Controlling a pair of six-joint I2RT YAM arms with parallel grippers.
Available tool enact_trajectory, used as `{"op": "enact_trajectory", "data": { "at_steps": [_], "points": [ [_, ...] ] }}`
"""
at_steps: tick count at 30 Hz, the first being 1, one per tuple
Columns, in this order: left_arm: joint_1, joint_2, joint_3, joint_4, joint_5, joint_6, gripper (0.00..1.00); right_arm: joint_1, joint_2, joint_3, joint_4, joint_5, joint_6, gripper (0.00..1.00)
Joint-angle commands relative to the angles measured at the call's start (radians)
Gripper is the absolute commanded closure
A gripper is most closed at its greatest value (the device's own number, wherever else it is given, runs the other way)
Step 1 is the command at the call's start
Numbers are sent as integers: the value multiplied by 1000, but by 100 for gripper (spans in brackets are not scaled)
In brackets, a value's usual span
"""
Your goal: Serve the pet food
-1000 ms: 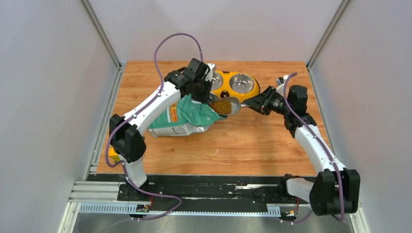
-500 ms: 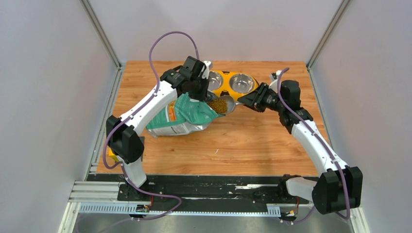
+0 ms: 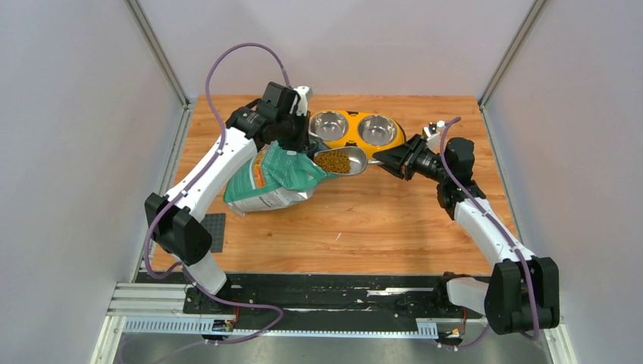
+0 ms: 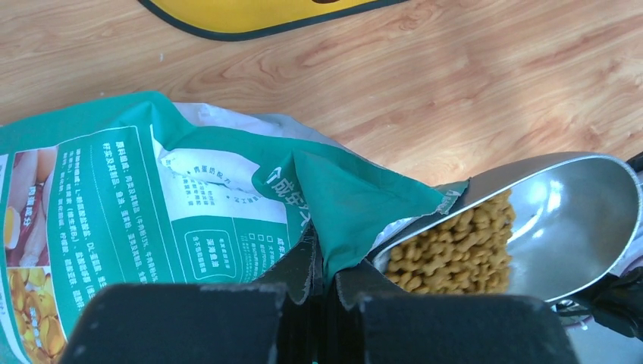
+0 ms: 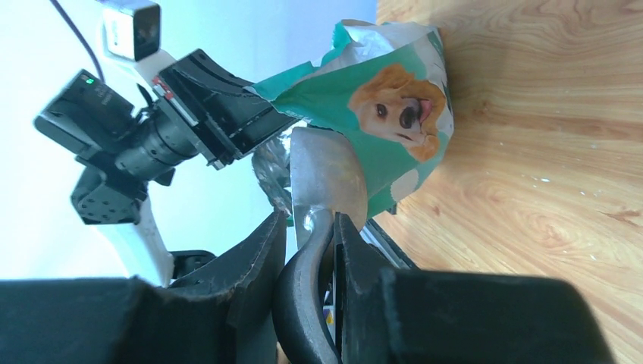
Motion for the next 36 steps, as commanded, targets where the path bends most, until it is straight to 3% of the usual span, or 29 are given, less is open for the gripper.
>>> {"op": "enact_trajectory", "data": {
  "at_steps": [1, 16, 21, 36],
  "points": [
    [34, -111, 13, 50, 10, -11, 100, -28, -58, -21, 185, -10, 128, 100],
    [77, -135, -13, 57, -3, -24, 100, -57, -44, -52, 439, -50, 304, 100],
    [94, -152, -30, 70, -9, -26, 100, -88, -55, -44, 444, -57, 322, 100],
    [102, -176, -92, 113, 97, -17, 100, -336, 98, -17, 416, -66, 249, 100]
  ]
}}
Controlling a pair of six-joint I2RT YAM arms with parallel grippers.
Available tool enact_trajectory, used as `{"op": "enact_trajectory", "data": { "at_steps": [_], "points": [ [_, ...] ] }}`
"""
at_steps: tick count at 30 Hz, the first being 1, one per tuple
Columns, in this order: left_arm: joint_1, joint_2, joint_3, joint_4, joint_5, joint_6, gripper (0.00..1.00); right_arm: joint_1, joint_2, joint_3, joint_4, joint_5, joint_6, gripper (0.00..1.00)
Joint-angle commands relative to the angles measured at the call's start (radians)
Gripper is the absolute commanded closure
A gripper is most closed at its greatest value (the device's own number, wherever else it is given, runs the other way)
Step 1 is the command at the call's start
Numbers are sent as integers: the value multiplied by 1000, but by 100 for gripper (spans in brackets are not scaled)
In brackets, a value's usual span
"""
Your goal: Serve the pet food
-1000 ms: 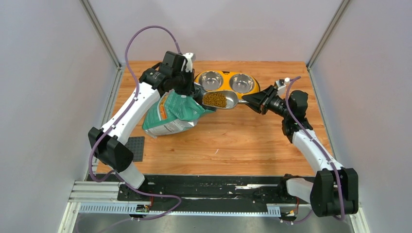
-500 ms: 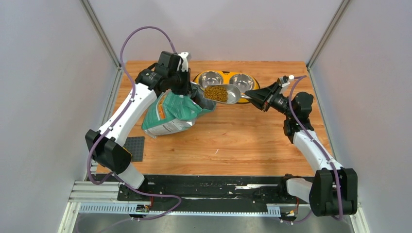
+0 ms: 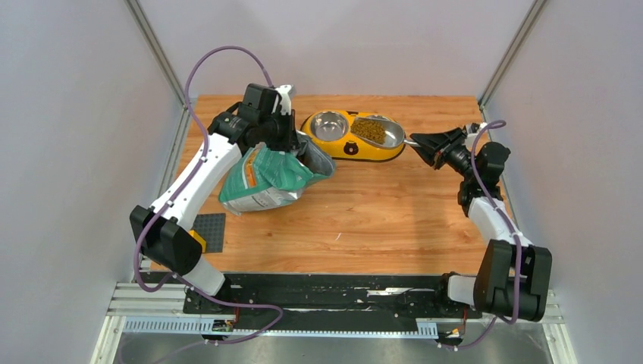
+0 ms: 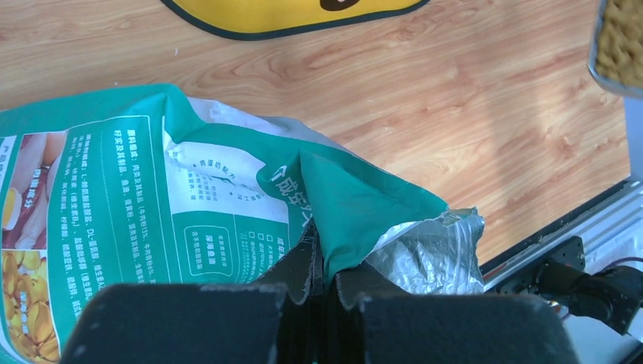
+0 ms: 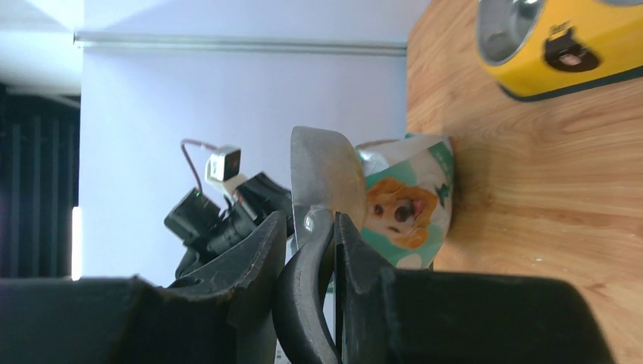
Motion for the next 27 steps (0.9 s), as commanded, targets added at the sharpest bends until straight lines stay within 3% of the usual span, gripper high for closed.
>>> {"op": "enact_trajectory", "data": {
  "at_steps": [1, 9, 17, 27],
  "points": [
    [12, -62, 7, 75, 38, -3, 100, -58, 66, 51, 59, -8, -45, 100],
    [12, -48, 11, 88, 52, -2, 100, -120, 245, 133, 6, 13, -207, 100],
    [12, -14, 30, 119, 67, -7, 100, -130, 459, 329, -100, 84, -405, 100],
    [12, 132, 131, 165, 109, -33, 100, -133, 626, 491, -174, 152, -550, 100]
  ]
}}
